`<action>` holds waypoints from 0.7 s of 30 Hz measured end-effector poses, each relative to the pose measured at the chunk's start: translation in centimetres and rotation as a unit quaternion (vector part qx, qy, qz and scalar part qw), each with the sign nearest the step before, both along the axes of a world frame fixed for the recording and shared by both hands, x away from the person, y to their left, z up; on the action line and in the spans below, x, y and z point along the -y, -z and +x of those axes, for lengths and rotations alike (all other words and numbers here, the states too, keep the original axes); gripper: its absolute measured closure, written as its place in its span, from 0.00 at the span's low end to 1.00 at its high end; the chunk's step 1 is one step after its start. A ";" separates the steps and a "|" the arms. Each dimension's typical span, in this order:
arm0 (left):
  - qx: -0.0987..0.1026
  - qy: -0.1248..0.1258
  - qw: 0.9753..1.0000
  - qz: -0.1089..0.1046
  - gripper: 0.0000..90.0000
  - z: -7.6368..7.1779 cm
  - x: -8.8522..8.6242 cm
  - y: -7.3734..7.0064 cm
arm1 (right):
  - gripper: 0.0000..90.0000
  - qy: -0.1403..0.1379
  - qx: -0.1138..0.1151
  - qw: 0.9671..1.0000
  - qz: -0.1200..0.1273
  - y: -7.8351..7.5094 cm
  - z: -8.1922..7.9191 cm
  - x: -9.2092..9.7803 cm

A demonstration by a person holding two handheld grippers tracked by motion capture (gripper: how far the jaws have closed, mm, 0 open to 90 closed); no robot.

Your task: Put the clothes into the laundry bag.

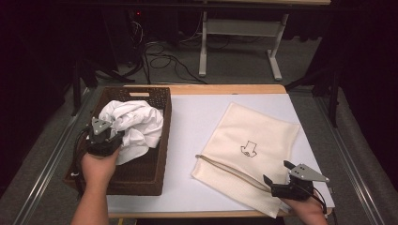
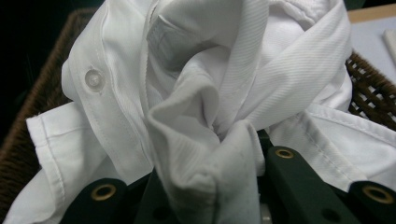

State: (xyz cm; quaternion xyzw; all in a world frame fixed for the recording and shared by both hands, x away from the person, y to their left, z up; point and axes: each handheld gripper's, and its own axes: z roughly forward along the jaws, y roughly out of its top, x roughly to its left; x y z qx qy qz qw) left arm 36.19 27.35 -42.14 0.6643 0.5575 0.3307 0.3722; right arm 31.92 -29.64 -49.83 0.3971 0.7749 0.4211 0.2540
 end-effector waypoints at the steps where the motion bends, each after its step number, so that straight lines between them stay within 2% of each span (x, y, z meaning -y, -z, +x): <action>1: 0.016 0.001 1.000 0.002 0.86 -0.3 0.0 -0.1 | 0.06 0.000 0.000 1.000 0.000 0.0 0.0 0.0; 2: 0.030 0.001 1.000 -0.001 0.86 -0.6 0.0 -0.2 | 0.06 0.000 0.000 1.000 0.000 0.0 0.0 0.0; 3: 0.030 0.001 1.000 -0.001 0.86 -0.6 0.0 -0.2 | 0.06 0.000 0.001 1.000 0.001 0.0 0.0 0.0; 4: 0.053 -0.001 0.999 -0.013 0.86 -1.1 -0.3 -0.4 | 0.06 -0.001 0.003 1.000 0.001 0.0 0.0 0.0; 6: 0.080 -0.007 0.996 -0.030 0.86 -1.6 -0.7 -0.6 | 0.06 -0.001 0.006 1.000 0.002 -0.1 0.0 0.0; 7: 0.080 -0.007 0.996 -0.030 0.86 -1.6 -0.7 -0.6 | 0.06 -0.001 0.006 1.000 0.002 -0.1 0.0 0.0; 9: 0.110 -0.012 0.993 -0.046 0.86 -2.1 -1.1 -0.8 | 0.06 0.001 0.007 1.000 0.003 -0.1 -0.1 0.0; 10: 0.124 -0.014 0.991 -0.048 0.86 -2.4 -1.2 -0.8 | 0.06 0.002 0.007 1.000 0.004 -0.1 -0.1 0.0; 11: 0.146 -0.017 0.988 -0.050 0.86 -2.9 -1.3 -0.9 | 0.06 0.001 0.009 1.000 0.004 -0.1 -0.1 0.0; 12: 0.156 -0.017 0.986 -0.049 0.86 -3.1 -1.4 -0.9 | 0.06 0.000 0.010 1.000 0.004 -0.1 -0.1 0.0; 14: 0.174 -0.020 0.983 -0.051 0.86 -3.5 -1.4 -0.9 | 0.06 0.001 0.010 1.000 0.004 -0.1 -0.1 0.0; 15: 0.174 -0.020 0.983 -0.051 0.86 -3.5 -1.4 -0.9 | 0.06 0.001 0.010 1.000 0.004 -0.1 -0.1 0.0; 17: 0.189 -0.019 0.980 -0.053 0.86 -3.8 -1.4 -1.0 | 0.06 0.002 0.008 1.000 0.003 0.0 -0.1 -0.1; 18: 0.205 -0.019 0.977 -0.055 0.86 -4.2 -1.5 -1.0 | 0.06 0.002 0.008 1.000 0.004 0.0 -0.1 -0.1; 19: 0.205 -0.019 0.977 -0.055 0.87 -4.2 -1.5 -1.0 | 0.06 0.002 0.008 1.000 0.004 0.0 -0.1 -0.1; 20: 0.215 -0.019 0.975 -0.056 0.87 -4.4 -1.5 -1.0 | 0.06 0.002 0.008 1.000 0.003 0.0 -0.1 -0.1; 21: 0.219 -0.018 0.974 -0.058 0.87 -4.5 -1.5 -1.0 | 0.06 0.003 0.008 1.000 0.003 0.0 -0.1 -0.1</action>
